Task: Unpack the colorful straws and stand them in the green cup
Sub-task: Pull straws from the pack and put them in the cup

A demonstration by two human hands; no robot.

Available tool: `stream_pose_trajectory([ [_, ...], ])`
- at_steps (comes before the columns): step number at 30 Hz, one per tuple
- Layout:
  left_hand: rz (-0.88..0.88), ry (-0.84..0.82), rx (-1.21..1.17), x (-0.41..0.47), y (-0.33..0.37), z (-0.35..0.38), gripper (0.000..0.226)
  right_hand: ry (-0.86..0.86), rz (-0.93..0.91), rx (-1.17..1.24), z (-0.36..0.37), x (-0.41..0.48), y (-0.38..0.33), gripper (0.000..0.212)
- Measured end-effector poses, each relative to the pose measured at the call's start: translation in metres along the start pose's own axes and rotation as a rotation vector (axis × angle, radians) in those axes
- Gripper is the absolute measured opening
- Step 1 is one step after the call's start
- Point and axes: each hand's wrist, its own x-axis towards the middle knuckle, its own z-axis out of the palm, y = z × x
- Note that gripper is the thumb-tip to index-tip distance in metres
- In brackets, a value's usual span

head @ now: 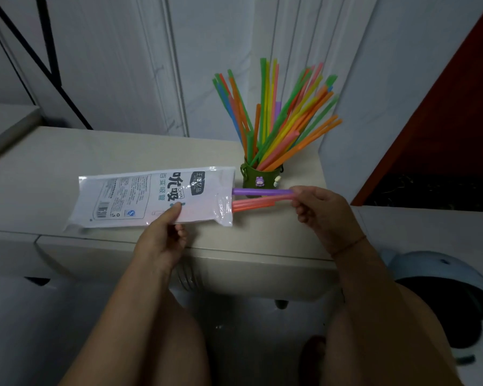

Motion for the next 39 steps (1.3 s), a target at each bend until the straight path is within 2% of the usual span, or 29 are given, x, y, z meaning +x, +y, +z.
stream_pose_trajectory([
  [9,-0.012,0.016,-0.038,0.008,0.002,-0.009,0.012,0.100,-0.061,0.111,-0.026,0.005,-0.013,0.012],
  [13,-0.010,0.011,-0.048,0.009,0.002,-0.009,0.012,0.159,-0.186,0.006,-0.036,0.003,-0.030,0.011],
  [18,-0.072,-0.106,-0.031,0.000,-0.003,0.002,0.008,0.026,-0.193,-0.175,-0.022,0.005,-0.030,0.014],
  [24,-0.086,-0.165,-0.012,-0.005,-0.003,0.007,0.009,-0.074,-0.174,-0.198,-0.002,0.005,-0.026,0.010],
  [28,-0.095,-0.179,-0.017,-0.008,-0.007,0.012,0.010,-0.190,-0.111,-0.146,0.011,0.005,-0.019,0.010],
  [35,-0.130,-0.207,-0.016,-0.011,-0.013,0.020,0.011,-0.350,0.024,0.095,0.022,0.014,-0.003,0.018],
  [39,-0.137,-0.193,-0.019,-0.012,-0.014,0.021,0.011,-0.348,0.002,0.065,0.023,0.016,0.003,0.019],
])
